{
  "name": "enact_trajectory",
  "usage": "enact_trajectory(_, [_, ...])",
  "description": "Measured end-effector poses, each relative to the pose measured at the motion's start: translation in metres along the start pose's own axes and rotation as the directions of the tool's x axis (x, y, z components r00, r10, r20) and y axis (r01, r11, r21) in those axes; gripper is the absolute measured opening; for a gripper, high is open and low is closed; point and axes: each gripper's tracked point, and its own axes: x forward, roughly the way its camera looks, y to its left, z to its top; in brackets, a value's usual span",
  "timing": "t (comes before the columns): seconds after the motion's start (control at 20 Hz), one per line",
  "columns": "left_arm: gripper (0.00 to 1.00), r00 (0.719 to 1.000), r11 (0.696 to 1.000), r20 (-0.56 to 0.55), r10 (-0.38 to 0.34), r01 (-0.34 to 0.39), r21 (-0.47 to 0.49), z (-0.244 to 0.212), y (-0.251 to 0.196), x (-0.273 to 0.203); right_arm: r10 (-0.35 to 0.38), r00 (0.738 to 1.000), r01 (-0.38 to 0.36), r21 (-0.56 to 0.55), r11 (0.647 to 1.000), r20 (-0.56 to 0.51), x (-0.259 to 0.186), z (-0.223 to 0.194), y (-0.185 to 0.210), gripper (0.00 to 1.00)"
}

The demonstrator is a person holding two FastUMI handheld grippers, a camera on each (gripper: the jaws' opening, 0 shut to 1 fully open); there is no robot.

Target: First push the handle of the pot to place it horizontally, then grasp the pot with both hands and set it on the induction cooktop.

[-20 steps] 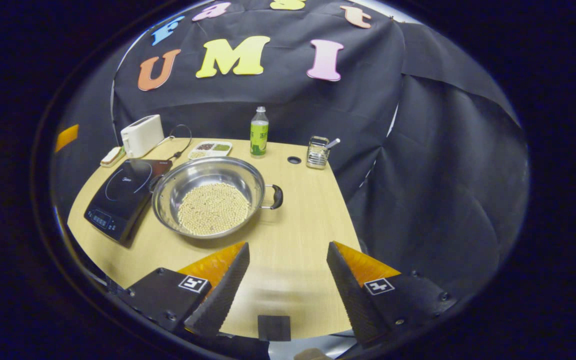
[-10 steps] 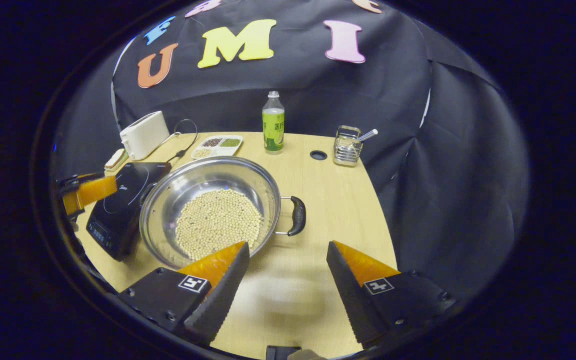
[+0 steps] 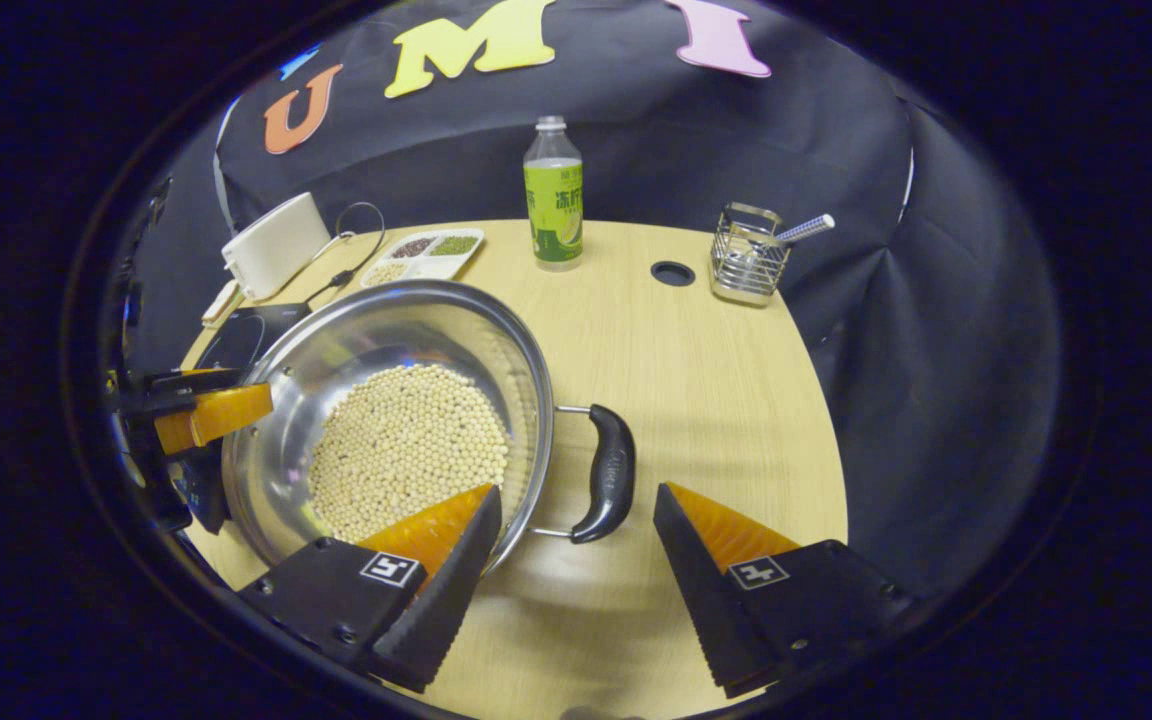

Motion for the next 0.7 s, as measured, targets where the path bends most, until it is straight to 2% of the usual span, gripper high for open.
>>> enact_trajectory(0.25, [0.96,0.999,1.000,-0.047,0.013,-0.012,0.019,0.000,0.001,0.019,0.022,0.997,-0.022,-0.002,1.000,-0.072,0.018,0.002,0.005,0.98])
enact_trajectory(0.3, [0.85,0.999,0.999,-0.049,0.020,-0.019,0.029,0.002,0.000,0.020,0.025,0.996,-0.025,0.004,1.000,-0.091,0.020,0.001,0.008,0.97])
enact_trajectory(0.35, [0.96,0.998,0.999,-0.052,0.030,-0.028,0.037,0.002,0.001,0.023,0.028,0.994,-0.027,0.009,1.000,-0.101,0.023,0.001,0.009,0.94])
enact_trajectory(0.4, [0.84,0.997,0.998,-0.060,0.051,-0.048,0.044,0.002,0.004,0.023,0.022,0.994,-0.021,0.016,1.000,-0.107,0.024,0.001,0.010,0.82])
enact_trajectory(0.45, [0.93,0.995,0.997,-0.067,0.067,-0.063,0.051,0.000,0.007,0.025,0.006,0.994,-0.004,0.014,1.000,-0.113,0.025,0.001,0.007,0.78])
enact_trajectory(0.55, [0.83,0.993,0.994,-0.079,0.091,-0.086,0.060,-0.001,0.011,0.027,0.008,0.992,-0.003,0.036,0.999,-0.127,0.025,0.002,0.006,0.77])
enact_trajectory(0.6, [0.81,0.991,0.994,-0.089,0.097,-0.093,0.054,-0.003,0.014,0.027,0.006,0.990,0.001,0.052,0.999,-0.138,0.025,0.002,0.005,0.73])
enact_trajectory(0.65, [0.72,0.991,0.996,-0.097,0.091,-0.089,0.030,-0.003,0.013,0.027,0.002,0.990,0.007,0.066,0.998,-0.144,0.026,0.003,0.005,0.72])
enact_trajectory(0.7, [0.82,0.990,0.996,-0.117,0.084,-0.084,0.005,-0.005,0.012,0.027,-0.003,0.989,0.013,0.073,0.997,-0.146,0.027,0.002,0.004,0.69])
